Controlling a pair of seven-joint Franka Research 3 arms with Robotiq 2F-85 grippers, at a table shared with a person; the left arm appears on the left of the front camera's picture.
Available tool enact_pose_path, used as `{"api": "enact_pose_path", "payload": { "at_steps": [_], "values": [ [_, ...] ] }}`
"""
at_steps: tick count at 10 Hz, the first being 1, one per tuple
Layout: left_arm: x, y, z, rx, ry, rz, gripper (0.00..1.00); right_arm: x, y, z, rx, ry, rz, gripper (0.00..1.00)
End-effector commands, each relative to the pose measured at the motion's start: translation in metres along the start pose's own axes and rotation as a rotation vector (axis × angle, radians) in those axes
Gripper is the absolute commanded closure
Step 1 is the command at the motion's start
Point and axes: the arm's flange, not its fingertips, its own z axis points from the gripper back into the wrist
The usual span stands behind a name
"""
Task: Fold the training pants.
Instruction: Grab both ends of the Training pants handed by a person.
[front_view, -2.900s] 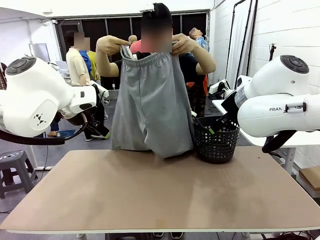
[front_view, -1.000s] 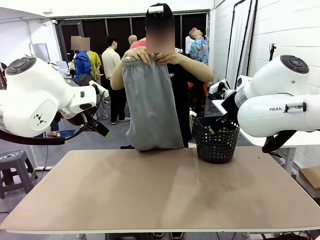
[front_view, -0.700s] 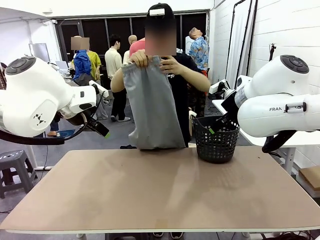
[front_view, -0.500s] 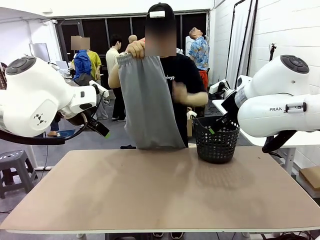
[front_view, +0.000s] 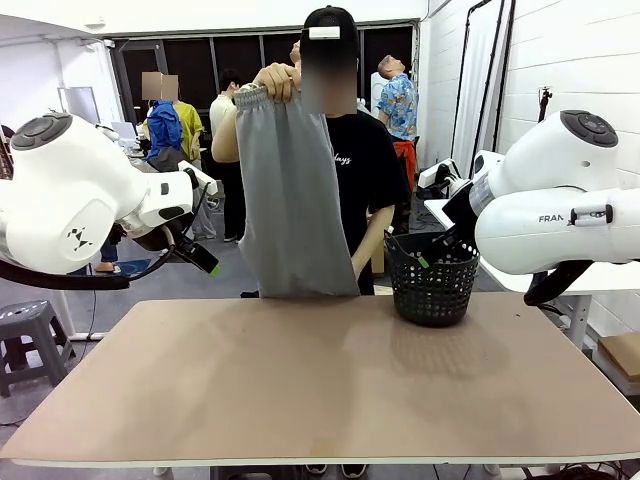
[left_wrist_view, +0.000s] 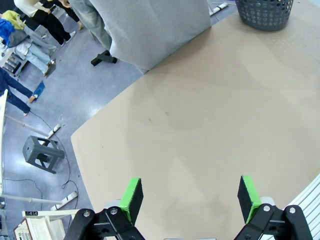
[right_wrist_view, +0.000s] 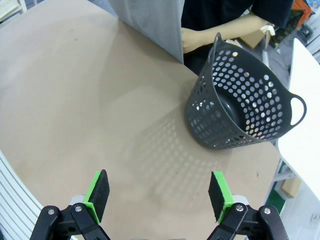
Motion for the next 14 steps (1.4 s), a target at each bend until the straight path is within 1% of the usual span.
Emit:
{"api": "enact_pose_path", "payload": {
  "at_steps": [1,14],
  "values": [
    [0.0003,0.0002,0.0008,0.003,-0.002,-0.004,0.0,0.0001,0.0003,-0.0002,0.0,0.0,0.001,0.0],
    [0.0003,0.0002,0.0008,0.003,-0.002,-0.004,0.0,0.0001,0.0003,-0.0002,0.0,0.0,0.001,0.0]
  ]
}}
